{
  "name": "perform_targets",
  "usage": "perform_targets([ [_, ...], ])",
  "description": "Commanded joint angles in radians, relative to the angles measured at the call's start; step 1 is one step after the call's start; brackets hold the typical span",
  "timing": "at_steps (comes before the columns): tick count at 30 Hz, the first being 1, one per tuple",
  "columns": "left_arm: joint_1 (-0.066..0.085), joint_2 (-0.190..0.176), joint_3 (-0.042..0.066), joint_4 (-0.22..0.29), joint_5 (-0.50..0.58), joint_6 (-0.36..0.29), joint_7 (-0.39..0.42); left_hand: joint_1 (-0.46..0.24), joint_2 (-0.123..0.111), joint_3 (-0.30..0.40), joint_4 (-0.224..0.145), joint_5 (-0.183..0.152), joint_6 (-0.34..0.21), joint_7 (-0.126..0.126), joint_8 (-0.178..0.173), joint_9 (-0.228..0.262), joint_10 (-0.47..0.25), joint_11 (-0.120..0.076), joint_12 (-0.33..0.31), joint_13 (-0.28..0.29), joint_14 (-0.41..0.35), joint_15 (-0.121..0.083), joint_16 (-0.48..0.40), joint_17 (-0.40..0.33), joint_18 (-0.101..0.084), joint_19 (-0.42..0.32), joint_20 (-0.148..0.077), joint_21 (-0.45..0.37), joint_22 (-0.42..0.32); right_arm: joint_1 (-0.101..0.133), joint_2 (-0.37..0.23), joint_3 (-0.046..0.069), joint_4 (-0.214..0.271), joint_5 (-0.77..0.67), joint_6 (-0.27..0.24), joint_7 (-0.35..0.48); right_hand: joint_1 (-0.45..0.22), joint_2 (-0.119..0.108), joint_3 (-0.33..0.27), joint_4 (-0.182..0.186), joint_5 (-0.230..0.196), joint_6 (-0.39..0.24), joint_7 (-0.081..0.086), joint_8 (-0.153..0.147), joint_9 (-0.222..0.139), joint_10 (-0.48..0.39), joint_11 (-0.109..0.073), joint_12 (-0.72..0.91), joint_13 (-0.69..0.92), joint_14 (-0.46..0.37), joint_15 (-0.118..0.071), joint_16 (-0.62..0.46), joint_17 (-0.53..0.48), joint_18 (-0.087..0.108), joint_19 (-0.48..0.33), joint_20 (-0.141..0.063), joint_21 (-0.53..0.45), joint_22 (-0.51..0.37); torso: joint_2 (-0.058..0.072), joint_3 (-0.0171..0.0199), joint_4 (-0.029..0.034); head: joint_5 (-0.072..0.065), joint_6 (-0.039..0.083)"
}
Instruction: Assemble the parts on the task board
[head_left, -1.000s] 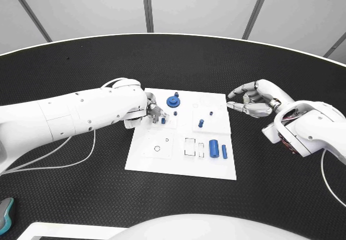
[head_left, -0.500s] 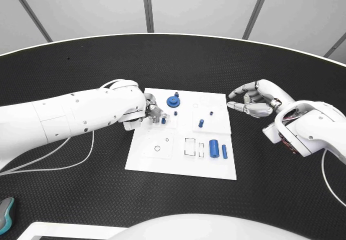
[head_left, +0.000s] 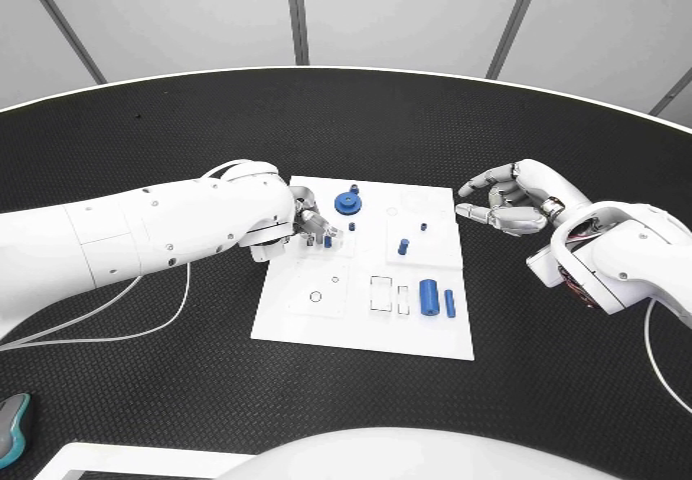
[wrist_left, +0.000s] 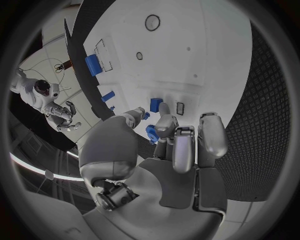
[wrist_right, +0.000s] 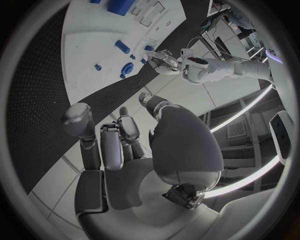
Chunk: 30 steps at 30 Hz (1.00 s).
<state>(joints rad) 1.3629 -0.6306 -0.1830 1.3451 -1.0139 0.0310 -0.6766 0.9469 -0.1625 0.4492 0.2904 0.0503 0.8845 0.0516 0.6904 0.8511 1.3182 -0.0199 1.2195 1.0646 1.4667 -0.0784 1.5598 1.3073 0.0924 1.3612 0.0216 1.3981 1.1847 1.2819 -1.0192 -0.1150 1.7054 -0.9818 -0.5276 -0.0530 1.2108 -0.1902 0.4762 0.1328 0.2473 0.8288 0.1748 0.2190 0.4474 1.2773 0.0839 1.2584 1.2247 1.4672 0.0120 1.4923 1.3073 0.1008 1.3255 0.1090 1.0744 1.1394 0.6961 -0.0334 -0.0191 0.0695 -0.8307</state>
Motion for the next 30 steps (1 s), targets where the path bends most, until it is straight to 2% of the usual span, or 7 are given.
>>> perform_targets([
  [1,0.0,0.003,0.0,-0.003,-0.002,0.0,0.0,0.019,0.003,-0.008,-0.002,0.003,-0.01,-0.001,-0.009,-0.005,-0.009,0.0,-0.007,-0.005,0.097,0.001,-0.002,0.239,-0.013,-0.004,0.002,-0.004,-0.003,0.0,0.0,0.0,0.0,0.0,0.0,0.0,-0.007,0.0,0.001,0.006,0.003,-0.006,-0.004,0.006,-0.002,-0.005,0.0,-0.005,0.0,0.06,-0.005,-0.007,0.097,0.014,-0.005,0.0,-0.007,-0.001,0.001,-0.0009,-0.0016,0.001,0.0],
  [8,0.0,0.012,0.0,-0.006,-0.004,0.016,-0.001,0.063,0.009,-0.016,-0.003,0.003,-0.02,0.007,-0.024,-0.027,-0.019,0.007,-0.016,-0.019,0.097,0.007,-0.002,0.238,-0.012,-0.008,0.007,-0.007,-0.007,0.0,0.0,0.0,0.0,0.0,0.004,-0.001,-0.007,0.0,0.001,0.006,0.003,-0.006,-0.004,0.006,-0.002,-0.005,0.0,-0.005,0.0,0.06,-0.005,-0.007,0.097,0.014,-0.005,0.0,-0.007,-0.001,0.001,-0.0007,-0.0008,0.0,-0.002],
  [16,0.0,0.019,0.0,-0.011,-0.005,0.037,-0.007,0.107,-0.001,-0.023,-0.006,0.003,-0.022,0.012,-0.033,-0.047,-0.023,0.012,-0.019,-0.026,0.097,0.012,-0.002,0.24,-0.011,-0.009,0.011,-0.009,-0.009,0.0,0.001,0.0,0.0,0.0,0.006,-0.002,-0.007,0.0,0.001,0.006,0.003,-0.006,-0.004,0.006,-0.002,-0.005,0.0,-0.005,0.0,0.06,-0.005,-0.007,0.097,0.014,-0.005,0.0,-0.007,-0.001,0.001,-0.0003,-0.0015,0.0,-0.004],
  [30,0.0,0.022,0.0,-0.018,-0.01,0.044,-0.016,0.125,-0.008,-0.028,-0.006,0.003,-0.021,0.013,-0.035,-0.054,-0.024,0.013,-0.018,-0.027,0.097,0.013,-0.002,0.24,-0.011,-0.009,0.013,-0.009,-0.008,0.0,0.001,0.0,-0.001,0.0,0.006,-0.002,-0.007,0.0,0.001,0.009,0.004,-0.007,-0.004,0.009,-0.002,-0.004,0.0,-0.004,0.0,0.06,-0.006,-0.008,0.096,0.015,-0.004,0.0,-0.01,-0.003,0.001,-0.0013,-0.001,-0.001,-0.005],
])
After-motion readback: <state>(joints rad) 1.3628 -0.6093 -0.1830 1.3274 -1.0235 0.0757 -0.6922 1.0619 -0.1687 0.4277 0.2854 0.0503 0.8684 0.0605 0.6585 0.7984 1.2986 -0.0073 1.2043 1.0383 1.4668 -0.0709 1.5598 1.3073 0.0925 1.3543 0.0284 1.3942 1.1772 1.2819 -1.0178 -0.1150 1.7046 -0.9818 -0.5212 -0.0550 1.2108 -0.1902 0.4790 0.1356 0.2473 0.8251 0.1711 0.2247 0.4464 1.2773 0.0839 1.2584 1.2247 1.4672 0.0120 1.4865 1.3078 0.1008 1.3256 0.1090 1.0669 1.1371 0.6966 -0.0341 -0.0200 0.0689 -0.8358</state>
